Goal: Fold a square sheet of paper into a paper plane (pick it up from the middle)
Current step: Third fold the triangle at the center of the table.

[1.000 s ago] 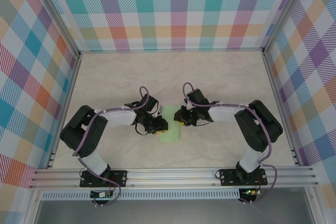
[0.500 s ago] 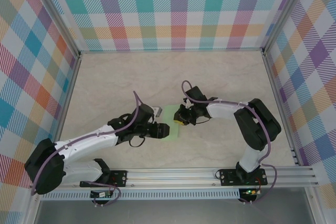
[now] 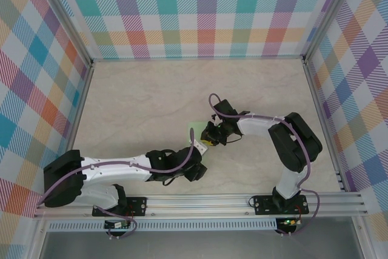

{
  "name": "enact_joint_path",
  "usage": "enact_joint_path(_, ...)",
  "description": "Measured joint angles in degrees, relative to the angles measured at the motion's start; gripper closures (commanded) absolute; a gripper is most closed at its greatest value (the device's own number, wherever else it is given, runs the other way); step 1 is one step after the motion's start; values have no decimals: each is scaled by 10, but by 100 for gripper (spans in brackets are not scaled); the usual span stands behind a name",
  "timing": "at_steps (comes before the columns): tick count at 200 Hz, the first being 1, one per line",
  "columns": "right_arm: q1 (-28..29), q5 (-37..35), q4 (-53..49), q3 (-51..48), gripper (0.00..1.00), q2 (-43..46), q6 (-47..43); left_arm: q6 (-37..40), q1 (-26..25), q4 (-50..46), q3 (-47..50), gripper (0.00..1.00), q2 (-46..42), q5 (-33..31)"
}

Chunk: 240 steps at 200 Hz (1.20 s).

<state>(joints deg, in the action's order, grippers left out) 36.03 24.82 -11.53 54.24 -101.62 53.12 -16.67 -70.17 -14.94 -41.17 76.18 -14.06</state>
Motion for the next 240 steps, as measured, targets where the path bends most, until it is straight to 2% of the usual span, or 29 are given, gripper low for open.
enact_joint_path(13, 0, 1, 0, 0, 84, 0, 0, 11, -9, -8, -10, 33, 21, -19)
enact_joint_path(43, 0, 4, -2, 4, 83, 0, 0, 26, -30, -15, -31, 32, 68, -54)
enact_joint_path(74, 0, 4, -2, 4, 83, 0, 0, 31, -43, -19, -52, 36, 101, -90)
enact_joint_path(113, 0, 4, -2, 4, 81, 0, 0, 32, -44, -22, -57, 66, 108, -133)
enact_joint_path(177, 0, 3, -7, 4, 78, 0, -7, 37, -44, -30, -56, 100, 92, -170)
enact_joint_path(205, 0, 1, -10, 4, 79, 0, -11, 35, -41, -29, -55, 100, 89, -167)
enact_joint_path(220, 0, 1, -10, 4, 80, 0, -13, 36, -36, -28, -53, 84, 87, -158)
enact_joint_path(229, 0, 1, -10, 4, 80, 0, -13, 33, -34, -27, -50, 70, 83, -148)
enact_joint_path(240, 0, 2, -10, 4, 80, 0, -13, 42, -32, -25, -45, 58, 77, -135)
